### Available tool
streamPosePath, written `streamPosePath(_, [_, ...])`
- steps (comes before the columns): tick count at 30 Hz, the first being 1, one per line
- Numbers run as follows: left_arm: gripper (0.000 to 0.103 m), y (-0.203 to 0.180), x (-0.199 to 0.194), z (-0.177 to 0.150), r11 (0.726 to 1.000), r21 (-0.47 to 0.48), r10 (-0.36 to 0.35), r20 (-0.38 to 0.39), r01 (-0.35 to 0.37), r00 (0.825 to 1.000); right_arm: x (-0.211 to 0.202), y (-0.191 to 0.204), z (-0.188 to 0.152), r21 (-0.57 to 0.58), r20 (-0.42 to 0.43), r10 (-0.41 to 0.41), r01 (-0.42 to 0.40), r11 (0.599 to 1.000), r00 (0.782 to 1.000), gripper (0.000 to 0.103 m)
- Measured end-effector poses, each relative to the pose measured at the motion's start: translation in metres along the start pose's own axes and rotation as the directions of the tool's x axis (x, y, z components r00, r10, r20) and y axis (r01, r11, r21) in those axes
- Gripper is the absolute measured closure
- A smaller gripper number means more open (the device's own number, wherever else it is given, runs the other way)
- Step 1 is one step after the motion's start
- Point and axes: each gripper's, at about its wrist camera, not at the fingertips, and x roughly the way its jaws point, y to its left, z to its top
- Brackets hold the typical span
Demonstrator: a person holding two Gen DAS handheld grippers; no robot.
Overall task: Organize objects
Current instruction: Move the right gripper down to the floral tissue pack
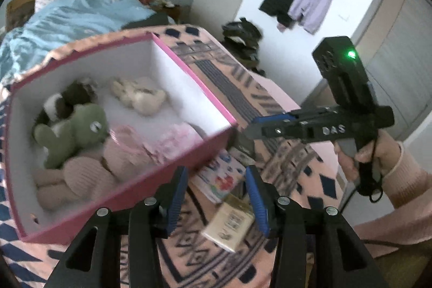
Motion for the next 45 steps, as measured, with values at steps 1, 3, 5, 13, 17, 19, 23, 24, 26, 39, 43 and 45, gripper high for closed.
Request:
streamPosePath(1, [0.058, -0.003, 0.006, -0.003, 1.0, 0.005, -0.006, -0.02, 0.006, 1.0, 0.002, -0.005, -0.004, 0.017, -0.009, -0.007, 0.007, 1.0, 1.0, 0.062])
streamPosePath(3, [0.058, -0.006, 0.019, -0.009, 1.0, 0.01, -0.001, -0.053, 0.001, 0.999, 0.007, -0.013, -0.013, 0.045, -0.035, -0.005, 0.007, 0.999, 0.999, 0.061])
streamPosePath(5, [0.058, -0.005, 0.033, -0.014, 1.0, 0.001, 0.0, -0.092, 0.0, 0.996, 0.016, -0.017, -0.023, 0.064, -0.071, -0.007, 0.012, 0.998, 0.997, 0.062])
streamPosePath(13, [0.058, 0.006, 0.081, -0.034, 0.998, -0.068, -0.006, -0.228, -0.01, 0.974, 0.045, -0.024, -0.044, 0.106, -0.11, -0.031, 0.043, 0.993, 0.993, 0.047])
streamPosePath(17, [0.058, 0.008, 0.086, -0.034, 0.996, -0.092, -0.015, -0.232, -0.007, 0.973, 0.053, -0.031, -0.044, 0.132, -0.09, -0.021, 0.033, 0.991, 0.996, 0.047])
streamPosePath(19, [0.058, 0.008, 0.086, -0.034, 0.995, -0.096, -0.014, -0.227, -0.008, 0.974, 0.059, -0.03, -0.042, 0.123, -0.092, -0.016, 0.027, 0.992, 0.996, 0.047])
streamPosePath(23, [0.058, 0.012, 0.082, -0.035, 0.994, -0.111, -0.013, -0.221, -0.012, 0.975, 0.068, -0.016, -0.041, 0.068, -0.127, 0.003, 0.006, 0.998, 0.992, 0.059])
streamPosePath(24, [0.058, 0.013, 0.081, -0.036, 0.993, -0.116, -0.012, -0.22, -0.014, 0.975, 0.069, -0.011, -0.042, 0.048, -0.14, 0.012, -0.005, 0.999, 0.99, 0.059])
streamPosePath(26, [0.058, 0.016, 0.08, -0.038, 0.992, -0.127, -0.01, -0.219, -0.019, 0.976, 0.07, -0.002, -0.046, 0.005, -0.157, 0.014, -0.014, 1.0, 0.987, 0.059])
streamPosePath(39, [0.064, 0.027, 0.081, -0.037, 0.98, -0.193, 0.006, -0.219, -0.05, 0.976, 0.069, -0.018, -0.042, 0.091, -0.127, 0.043, -0.032, 0.995, 0.991, 0.059])
streamPosePath(43, [0.071, 0.028, 0.087, -0.037, 0.976, -0.21, 0.001, -0.232, -0.052, 0.973, 0.07, -0.019, -0.04, 0.107, -0.125, 0.056, -0.043, 0.993, 0.991, 0.059])
streamPosePath(45, [0.076, 0.033, 0.092, -0.035, 0.975, -0.216, -0.004, -0.235, -0.048, 0.972, 0.071, -0.018, -0.039, 0.108, -0.128, 0.065, -0.051, 0.993, 0.99, 0.06])
